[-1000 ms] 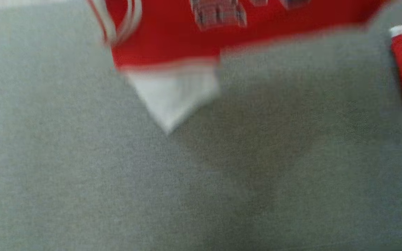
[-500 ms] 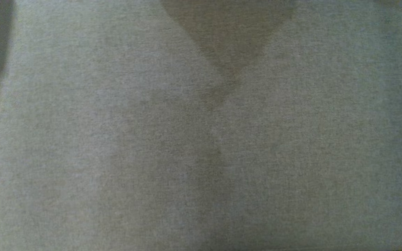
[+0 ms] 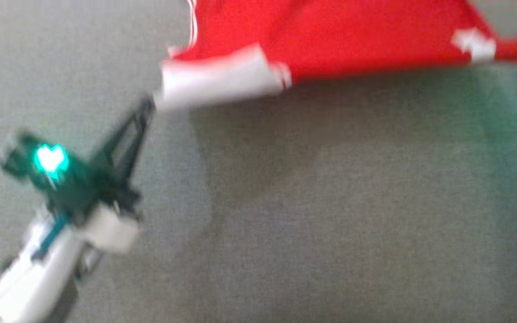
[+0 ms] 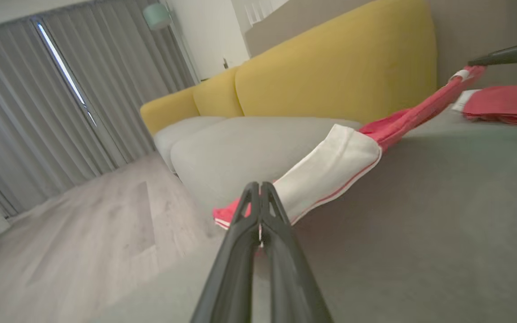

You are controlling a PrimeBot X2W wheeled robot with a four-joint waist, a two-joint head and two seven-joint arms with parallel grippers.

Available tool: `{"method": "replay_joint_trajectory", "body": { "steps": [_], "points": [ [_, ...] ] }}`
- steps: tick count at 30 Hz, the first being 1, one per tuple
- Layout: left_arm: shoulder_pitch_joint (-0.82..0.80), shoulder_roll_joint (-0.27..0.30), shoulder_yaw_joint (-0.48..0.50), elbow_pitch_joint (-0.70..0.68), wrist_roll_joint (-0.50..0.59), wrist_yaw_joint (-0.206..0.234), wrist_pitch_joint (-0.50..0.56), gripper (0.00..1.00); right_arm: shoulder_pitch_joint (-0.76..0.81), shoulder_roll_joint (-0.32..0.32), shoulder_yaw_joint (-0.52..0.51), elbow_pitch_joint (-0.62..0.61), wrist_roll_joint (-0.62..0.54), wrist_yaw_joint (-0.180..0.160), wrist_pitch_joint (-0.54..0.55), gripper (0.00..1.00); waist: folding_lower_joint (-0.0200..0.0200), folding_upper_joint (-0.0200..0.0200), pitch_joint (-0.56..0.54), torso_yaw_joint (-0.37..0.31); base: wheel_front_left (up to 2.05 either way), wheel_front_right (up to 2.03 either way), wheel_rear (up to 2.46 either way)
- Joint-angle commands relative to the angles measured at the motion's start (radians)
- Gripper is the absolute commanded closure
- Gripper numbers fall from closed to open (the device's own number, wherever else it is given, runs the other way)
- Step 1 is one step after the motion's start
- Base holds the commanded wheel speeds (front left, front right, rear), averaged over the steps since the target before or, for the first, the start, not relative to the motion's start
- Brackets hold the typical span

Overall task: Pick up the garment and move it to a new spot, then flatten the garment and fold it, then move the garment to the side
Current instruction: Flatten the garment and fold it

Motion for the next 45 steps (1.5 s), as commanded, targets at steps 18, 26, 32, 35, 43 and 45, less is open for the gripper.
{"method": "replay_joint_trajectory", "body": {
  "steps": [18, 26, 32, 35, 43, 45],
  "points": [
    [0.484, 0.082, -0.041, -0.183, -0.083, 0.085, 0.010, 1.00, 0.626, -0.007, -0.251, -0.252, -0.078, 0.007, -0.013, 1.00, 0.0004, -0.0001, -0.169, -0.024, 0.00, 0.00, 0.00],
    [0.417, 0.100, -0.040, -0.213, -0.063, 0.068, 0.032, 1.00, 0.668, 0.047, -0.356, -0.328, -0.145, 0.007, 0.026, 1.00, 0.0004, -0.0001, -0.157, -0.033, 0.00, 0.00, 0.00],
    [0.230, 0.082, -0.022, -0.158, -0.019, 0.034, 0.025, 1.00, 0.569, 0.096, -0.410, -0.330, -0.193, 0.007, 0.074, 1.00, 0.0004, -0.0001, -0.094, -0.026, 0.00, 0.00, 0.00],
    [0.093, 0.075, -0.019, -0.103, 0.023, 0.004, 0.021, 1.00, 0.482, 0.114, -0.418, -0.307, -0.220, 0.007, 0.098, 1.00, 0.0004, -0.0001, -0.045, -0.025, 0.00, 0.00, 0.00],
    [-0.174, 0.035, -0.041, 0.040, 0.088, -0.061, 0.010, 1.00, 0.296, 0.117, -0.388, -0.231, -0.260, 0.007, 0.118, 1.00, 0.0004, -0.0001, 0.053, -0.027, 0.00, 0.00, 0.00],
    [-0.229, 0.019, -0.050, 0.082, 0.098, -0.071, 0.008, 1.00, 0.254, 0.118, -0.373, -0.207, -0.263, 0.007, 0.116, 1.00, 0.0004, -0.0001, 0.074, -0.028, 0.00, 0.00, 0.00]
  ]
}}
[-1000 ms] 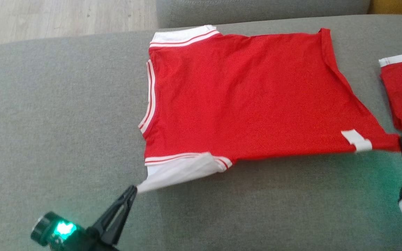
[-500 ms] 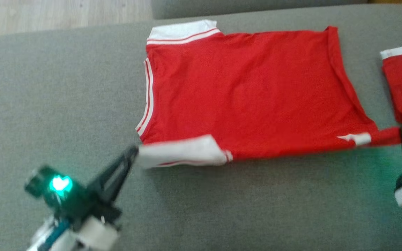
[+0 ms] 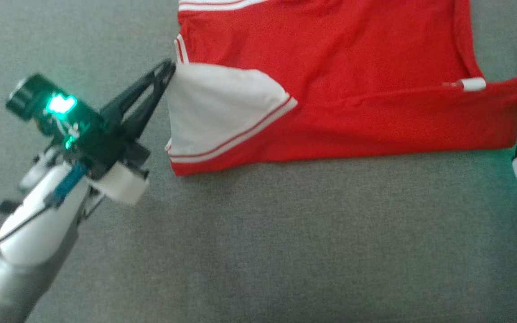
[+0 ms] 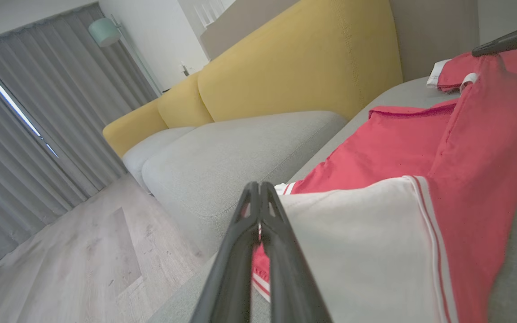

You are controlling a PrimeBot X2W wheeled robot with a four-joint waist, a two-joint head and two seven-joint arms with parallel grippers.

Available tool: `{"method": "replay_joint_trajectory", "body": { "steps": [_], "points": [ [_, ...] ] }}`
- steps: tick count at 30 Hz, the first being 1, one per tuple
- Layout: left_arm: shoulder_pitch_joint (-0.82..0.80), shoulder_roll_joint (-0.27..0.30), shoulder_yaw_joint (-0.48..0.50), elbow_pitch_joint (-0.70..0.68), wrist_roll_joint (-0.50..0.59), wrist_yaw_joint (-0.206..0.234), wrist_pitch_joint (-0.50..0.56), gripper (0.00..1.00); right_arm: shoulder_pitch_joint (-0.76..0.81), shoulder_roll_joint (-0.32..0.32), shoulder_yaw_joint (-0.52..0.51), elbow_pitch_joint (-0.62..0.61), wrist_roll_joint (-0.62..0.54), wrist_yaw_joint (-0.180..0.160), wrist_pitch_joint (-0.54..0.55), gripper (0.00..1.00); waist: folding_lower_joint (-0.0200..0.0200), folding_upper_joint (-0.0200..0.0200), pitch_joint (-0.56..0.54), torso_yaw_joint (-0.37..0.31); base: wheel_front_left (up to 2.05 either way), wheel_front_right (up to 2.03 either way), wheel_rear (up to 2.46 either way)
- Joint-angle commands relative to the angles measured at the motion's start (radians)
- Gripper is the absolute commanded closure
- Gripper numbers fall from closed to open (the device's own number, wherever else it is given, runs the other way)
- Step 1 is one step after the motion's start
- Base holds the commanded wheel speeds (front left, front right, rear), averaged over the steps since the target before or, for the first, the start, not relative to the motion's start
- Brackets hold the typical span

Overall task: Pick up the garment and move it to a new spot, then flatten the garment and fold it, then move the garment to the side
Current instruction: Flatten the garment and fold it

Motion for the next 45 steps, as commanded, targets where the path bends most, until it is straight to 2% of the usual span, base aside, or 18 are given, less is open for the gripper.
{"method": "replay_joint_trajectory", "body": {
  "steps": [1, 9, 10, 11, 12, 13, 14, 18, 24, 29, 33, 45],
  "points": [
    [-0.075, 0.022, 0.036, 0.011, 0.013, -0.005, -0.011, 1.00, -0.037, -0.026, 0.024, -0.002, -0.011, 0.007, -0.004, 1.00, -0.0003, 0.0000, 0.035, -0.003, 0.00, 0.00, 0.00],
    [-0.177, -0.018, 0.024, 0.149, 0.020, -0.017, -0.018, 1.00, -0.161, -0.004, 0.092, 0.098, 0.011, 0.007, -0.033, 1.00, -0.0003, 0.0000, 0.076, -0.015, 0.00, 0.00, 0.00],
    [-0.181, -0.023, 0.024, 0.163, 0.017, -0.018, -0.019, 1.00, -0.175, -0.002, 0.100, 0.117, 0.015, 0.007, -0.041, 0.95, -0.0003, 0.0000, 0.077, -0.015, 0.00, 0.00, 0.00],
    [-0.182, -0.029, 0.027, 0.177, 0.013, -0.015, -0.019, 1.00, -0.186, 0.001, 0.107, 0.133, 0.023, 0.007, -0.048, 0.32, -0.0003, 0.0000, 0.077, -0.015, 0.00, 0.00, 0.00],
    [-0.177, -0.037, 0.032, 0.194, 0.003, -0.011, -0.020, 0.80, -0.194, 0.004, 0.113, 0.149, 0.031, 0.007, -0.058, 0.00, -0.0003, 0.0000, 0.075, -0.015, 0.00, 0.00, 0.00],
    [-0.171, -0.043, 0.038, 0.209, -0.005, -0.004, -0.020, 0.19, -0.201, 0.008, 0.118, 0.164, 0.040, 0.007, -0.069, 0.00, -0.0003, 0.0000, 0.070, -0.014, 0.00, 0.00, 0.00],
    [-0.162, -0.049, 0.045, 0.219, -0.011, 0.006, -0.020, 0.00, -0.205, 0.012, 0.122, 0.177, 0.049, 0.007, -0.078, 0.00, -0.0003, 0.0000, 0.063, -0.015, 0.00, 0.00, 0.00],
    [-0.073, -0.096, 0.089, 0.209, -0.076, 0.055, -0.020, 0.00, -0.194, 0.012, 0.124, 0.218, 0.072, 0.007, -0.115, 0.00, -0.0003, 0.0000, 0.024, -0.010, 0.00, 0.00, 0.00],
    [0.167, -0.193, 0.153, 0.158, -0.214, 0.136, -0.021, 0.00, -0.129, 0.033, 0.133, 0.221, 0.092, 0.007, -0.131, 0.00, -0.0003, 0.0000, -0.034, -0.013, 0.00, 0.00, 0.00],
    [0.307, -0.254, 0.168, 0.163, -0.293, 0.178, -0.008, 0.00, -0.089, 0.040, 0.142, 0.214, 0.087, 0.007, -0.133, 0.00, -0.0003, 0.0000, -0.061, -0.013, 0.00, 0.00, 0.00],
    [0.333, -0.275, 0.162, 0.190, -0.318, 0.186, 0.019, 0.00, -0.074, 0.049, 0.140, 0.203, 0.084, 0.007, -0.133, 0.00, -0.0003, 0.0000, -0.068, -0.015, 0.00, 0.00, 0.00],
    [0.277, -0.310, 0.144, 0.314, -0.347, 0.157, 0.051, 0.00, -0.067, 0.061, 0.168, 0.209, 0.094, 0.007, -0.133, 0.00, -0.0003, 0.0000, -0.065, -0.031, 0.00, 0.00, 0.00]
  ]
}}
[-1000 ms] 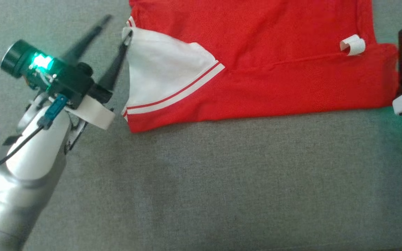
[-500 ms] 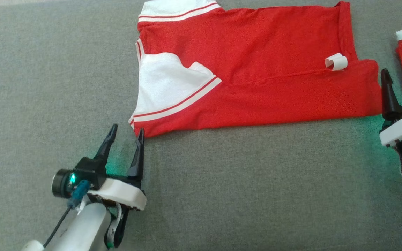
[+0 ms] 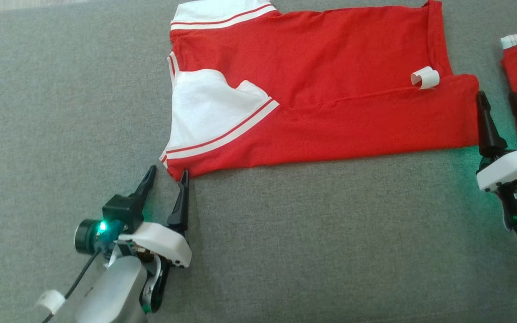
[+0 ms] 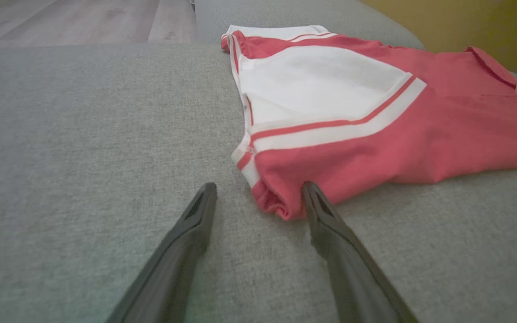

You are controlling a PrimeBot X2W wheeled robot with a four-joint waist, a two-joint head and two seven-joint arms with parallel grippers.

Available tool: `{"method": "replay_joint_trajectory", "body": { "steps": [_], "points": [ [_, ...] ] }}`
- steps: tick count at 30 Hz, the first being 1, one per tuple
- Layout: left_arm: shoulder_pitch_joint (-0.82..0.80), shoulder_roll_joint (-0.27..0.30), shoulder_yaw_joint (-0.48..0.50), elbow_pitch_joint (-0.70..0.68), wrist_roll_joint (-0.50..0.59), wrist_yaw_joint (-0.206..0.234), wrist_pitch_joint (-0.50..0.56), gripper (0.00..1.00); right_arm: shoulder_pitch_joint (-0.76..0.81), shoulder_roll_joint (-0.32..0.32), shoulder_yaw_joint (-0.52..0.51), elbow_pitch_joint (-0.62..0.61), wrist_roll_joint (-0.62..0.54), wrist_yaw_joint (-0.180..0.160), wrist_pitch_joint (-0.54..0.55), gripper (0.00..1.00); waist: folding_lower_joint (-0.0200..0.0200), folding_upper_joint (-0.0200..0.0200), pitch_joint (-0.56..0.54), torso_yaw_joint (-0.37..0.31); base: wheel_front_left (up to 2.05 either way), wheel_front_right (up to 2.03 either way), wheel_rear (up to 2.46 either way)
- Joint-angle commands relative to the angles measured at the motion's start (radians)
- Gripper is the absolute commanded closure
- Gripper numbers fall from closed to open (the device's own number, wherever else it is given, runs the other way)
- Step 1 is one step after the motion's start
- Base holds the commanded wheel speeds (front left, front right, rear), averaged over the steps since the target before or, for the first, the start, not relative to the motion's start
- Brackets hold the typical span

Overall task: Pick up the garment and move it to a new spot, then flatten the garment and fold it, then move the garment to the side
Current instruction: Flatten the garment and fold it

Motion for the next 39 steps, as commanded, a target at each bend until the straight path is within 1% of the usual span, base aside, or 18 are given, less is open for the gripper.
{"method": "replay_joint_trajectory", "body": {
  "steps": [1, 2, 3, 4, 5, 6, 10, 15, 21, 22, 23, 24, 25, 33, 37, 39],
  "points": [
    [-0.035, 0.006, 0.022, -0.009, -0.011, -0.005, -0.005, 0.00, 0.012, -0.015, 0.016, -0.017, 0.008, 0.007, -0.011, 0.00, 0.0000, 0.0000, -0.001, 0.000, 0.00, 0.00, 0.00],
    [-0.038, 0.005, 0.019, 0.000, -0.013, -0.011, 0.000, 0.00, 0.013, -0.015, 0.019, -0.014, 0.011, 0.007, -0.011, 0.00, 0.0000, 0.0000, -0.002, 0.000, 0.00, 0.00, 0.00],
    [-0.042, 0.004, 0.014, 0.007, -0.015, -0.019, 0.004, 0.15, 0.013, -0.014, 0.021, -0.011, 0.013, 0.007, -0.011, 0.00, 0.0000, 0.0000, -0.002, 0.000, 0.00, 0.00, 0.00],
    [-0.044, 0.002, 0.013, 0.013, -0.020, -0.026, 0.005, 0.60, 0.014, -0.013, 0.025, -0.006, 0.016, 0.007, -0.011, 0.00, 0.0000, 0.0000, -0.003, 0.000, 0.00, 0.00, 0.00],
    [-0.044, -0.001, 0.009, 0.018, -0.025, -0.036, 0.009, 1.00, 0.015, -0.012, 0.030, 0.001, 0.021, 0.007, -0.011, 0.00, 0.0000, 0.0000, -0.004, 0.000, 0.00, 0.00, 0.00],
    [-0.044, -0.001, 0.009, 0.018, -0.025, -0.036, 0.009, 1.00, 0.015, -0.012, 0.030, 0.001, 0.021, 0.007, -0.011, 0.00, 0.0000, 0.0000, -0.004, 0.000, 0.00, 0.00, 0.00],
    [-0.044, -0.004, 0.003, 0.024, -0.038, -0.061, 0.003, 1.00, 0.014, -0.004, 0.060, 0.042, 0.055, 0.007, 0.002, 0.00, 0.0000, 0.0000, -0.010, 0.005, 0.00, 0.00, 0.00],
    [-0.046, 0.001, 0.008, 0.010, -0.031, -0.053, -0.024, 1.00, 0.004, -0.009, 0.098, 0.098, 0.090, 0.007, 0.047, 0.00, 0.0000, 0.0000, -0.012, 0.018, 0.00, 0.00, 0.00],
    [-0.045, 0.009, 0.011, -0.012, -0.022, -0.038, -0.040, 1.00, 0.015, -0.017, 0.155, 0.126, 0.150, 0.007, 0.157, 0.00, 0.0000, 0.0000, -0.015, 0.033, 0.00, 0.00, 0.00],
    [-0.044, 0.010, 0.012, -0.015, -0.022, -0.036, -0.042, 1.00, 0.018, -0.020, 0.163, 0.123, 0.161, 0.007, 0.173, 0.19, 0.0000, 0.0000, -0.017, 0.033, 0.00, 0.00, 0.00],
    [-0.043, 0.012, 0.012, -0.018, -0.021, -0.034, -0.044, 1.00, 0.021, -0.026, 0.172, 0.120, 0.170, 0.007, 0.185, 0.58, 0.0000, 0.0000, -0.019, 0.035, 0.00, 0.00, 0.00],
    [-0.040, 0.014, 0.012, -0.022, -0.020, -0.033, -0.045, 1.00, 0.025, -0.033, 0.179, 0.117, 0.176, 0.007, 0.191, 0.95, 0.0000, 0.0000, -0.023, 0.036, 0.00, 0.00, 0.00],
    [-0.036, 0.016, 0.012, -0.026, -0.020, -0.031, -0.047, 1.00, 0.029, -0.040, 0.185, 0.114, 0.183, 0.007, 0.194, 1.00, 0.0000, 0.0000, -0.028, 0.037, 0.00, 0.00, 0.00],
    [0.048, 0.046, 0.003, -0.085, -0.024, -0.017, -0.045, 1.00, 0.083, -0.098, 0.214, 0.087, 0.237, 0.007, 0.197, 1.00, 0.0000, 0.0000, -0.096, 0.046, 0.00, 0.00, 0.00],
    [0.118, 0.061, -0.012, -0.139, -0.025, -0.003, -0.031, 1.00, 0.145, -0.142, 0.224, 0.061, 0.266, 0.007, 0.191, 1.00, 0.0000, 0.0000, -0.137, 0.056, 0.00, 0.00, 0.00],
    [0.176, 0.074, -0.030, -0.186, -0.024, 0.006, -0.014, 1.00, 0.207, -0.173, 0.230, 0.035, 0.282, 0.007, 0.185, 1.00, 0.0000, 0.0000, -0.160, 0.062, 0.00, 0.00, 0.00]
  ]
}}
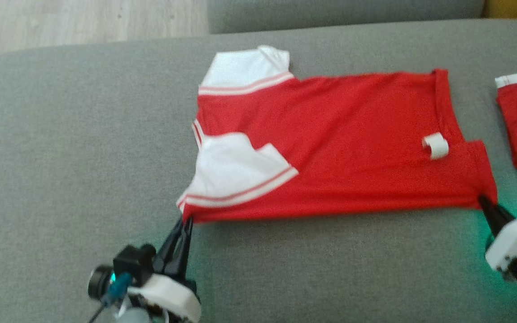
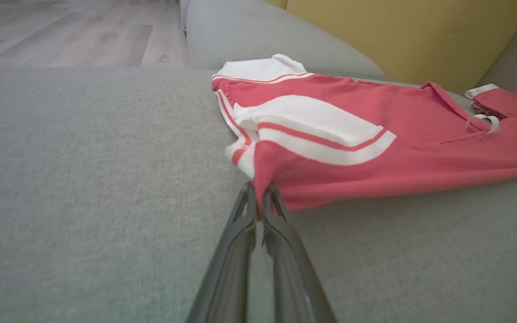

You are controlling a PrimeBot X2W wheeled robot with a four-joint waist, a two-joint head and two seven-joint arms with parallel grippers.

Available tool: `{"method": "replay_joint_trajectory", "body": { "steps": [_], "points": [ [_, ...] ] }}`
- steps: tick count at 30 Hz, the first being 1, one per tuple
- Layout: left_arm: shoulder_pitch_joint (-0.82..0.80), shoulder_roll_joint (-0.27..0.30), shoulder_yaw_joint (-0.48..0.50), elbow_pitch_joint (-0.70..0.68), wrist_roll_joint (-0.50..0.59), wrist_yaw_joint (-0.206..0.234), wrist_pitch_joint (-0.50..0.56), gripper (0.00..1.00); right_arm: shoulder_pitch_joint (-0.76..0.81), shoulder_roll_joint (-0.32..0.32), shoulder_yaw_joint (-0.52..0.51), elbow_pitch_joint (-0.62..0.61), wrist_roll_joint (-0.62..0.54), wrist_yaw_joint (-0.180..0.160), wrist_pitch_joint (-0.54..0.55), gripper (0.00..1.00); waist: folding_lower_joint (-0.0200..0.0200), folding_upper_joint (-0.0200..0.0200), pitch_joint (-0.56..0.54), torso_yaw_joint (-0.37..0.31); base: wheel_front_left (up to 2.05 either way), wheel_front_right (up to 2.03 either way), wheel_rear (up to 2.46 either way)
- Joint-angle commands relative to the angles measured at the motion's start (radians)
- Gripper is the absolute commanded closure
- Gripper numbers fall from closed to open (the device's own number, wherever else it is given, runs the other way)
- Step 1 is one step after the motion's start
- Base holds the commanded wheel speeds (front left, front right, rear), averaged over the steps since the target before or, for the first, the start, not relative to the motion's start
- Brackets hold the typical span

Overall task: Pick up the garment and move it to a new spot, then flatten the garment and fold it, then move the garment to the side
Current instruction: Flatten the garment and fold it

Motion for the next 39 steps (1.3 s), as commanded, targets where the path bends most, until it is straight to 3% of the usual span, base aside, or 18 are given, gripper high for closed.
{"method": "replay_joint_trajectory", "body": {
  "steps": [1, 8, 15, 16, 17, 18, 19, 20, 21, 30, 36, 39],
  "points": [
    [0.009, 0.035, 0.027, -0.046, -0.001, 0.017, 0.009, 1.00, 0.047, -0.058, 0.010, -0.026, 0.013, 0.007, -0.015, 1.00, 0.0001, -0.0001, -0.021, 0.007, 0.00, 0.00, 0.00],
    [0.144, 0.060, -0.013, -0.133, -0.020, 0.030, 0.065, 1.00, 0.206, -0.092, 0.011, -0.092, 0.032, 0.007, -0.038, 1.00, 0.0001, -0.0001, -0.050, 0.009, 0.00, 0.00, 0.00],
    [0.198, 0.081, -0.034, -0.192, -0.030, 0.037, 0.106, 1.00, 0.258, -0.088, -0.012, -0.122, 0.021, 0.007, -0.037, 1.00, 0.0001, -0.0001, -0.061, -0.003, 0.00, 0.00, 0.00],
    [0.199, 0.085, -0.034, -0.198, -0.028, 0.042, 0.109, 1.00, 0.261, -0.085, -0.017, -0.125, 0.018, 0.007, -0.036, 0.87, 0.0001, -0.0001, -0.062, -0.005, 0.00, 0.00, 0.00],
    [0.200, 0.088, -0.034, -0.202, -0.026, 0.045, 0.113, 1.00, 0.262, -0.083, -0.021, -0.128, 0.014, 0.007, -0.033, 0.56, 0.0001, -0.0001, -0.061, -0.009, 0.00, 0.00, 0.00],
    [0.197, 0.091, -0.033, -0.208, -0.023, 0.050, 0.115, 1.00, 0.262, -0.080, -0.027, -0.131, 0.010, 0.007, -0.031, 0.00, 0.0001, -0.0001, -0.059, -0.012, 0.00, 0.00, 0.00],
    [0.194, 0.093, -0.031, -0.213, -0.021, 0.056, 0.116, 1.00, 0.260, -0.079, -0.035, -0.133, 0.005, 0.007, -0.033, 0.00, 0.0001, -0.0001, -0.056, -0.015, 0.00, 0.00, 0.00],
    [0.190, 0.096, -0.030, -0.218, -0.019, 0.059, 0.120, 0.61, 0.258, -0.078, -0.041, -0.137, 0.000, 0.007, -0.032, 0.00, 0.0001, -0.0001, -0.052, -0.017, 0.00, 0.00, 0.00],
    [0.185, 0.099, -0.028, -0.223, -0.015, 0.064, 0.121, 0.00, 0.257, -0.079, -0.049, -0.142, -0.004, 0.007, -0.034, 0.00, 0.0001, -0.0001, -0.050, -0.020, 0.00, 0.00, 0.00],
    [0.059, 0.176, 0.028, -0.308, 0.015, 0.075, 0.161, 0.00, 0.225, -0.083, -0.149, -0.216, -0.102, 0.007, -0.099, 0.00, 0.0001, -0.0001, 0.000, -0.057, 0.00, 0.00, 0.00],
    [-0.205, 0.273, 0.066, -0.319, 0.071, 0.012, 0.256, 0.00, 0.190, -0.046, -0.230, -0.296, -0.198, 0.007, -0.112, 0.00, 0.0001, -0.0001, 0.092, -0.086, 0.00, 0.00, 0.00],
    [-0.362, 0.293, 0.071, -0.279, 0.075, -0.047, 0.320, 0.00, 0.166, -0.021, -0.261, -0.350, -0.239, 0.007, -0.098, 0.00, 0.0001, -0.0001, 0.149, -0.106, 0.00, 0.00, 0.00]
  ]
}}
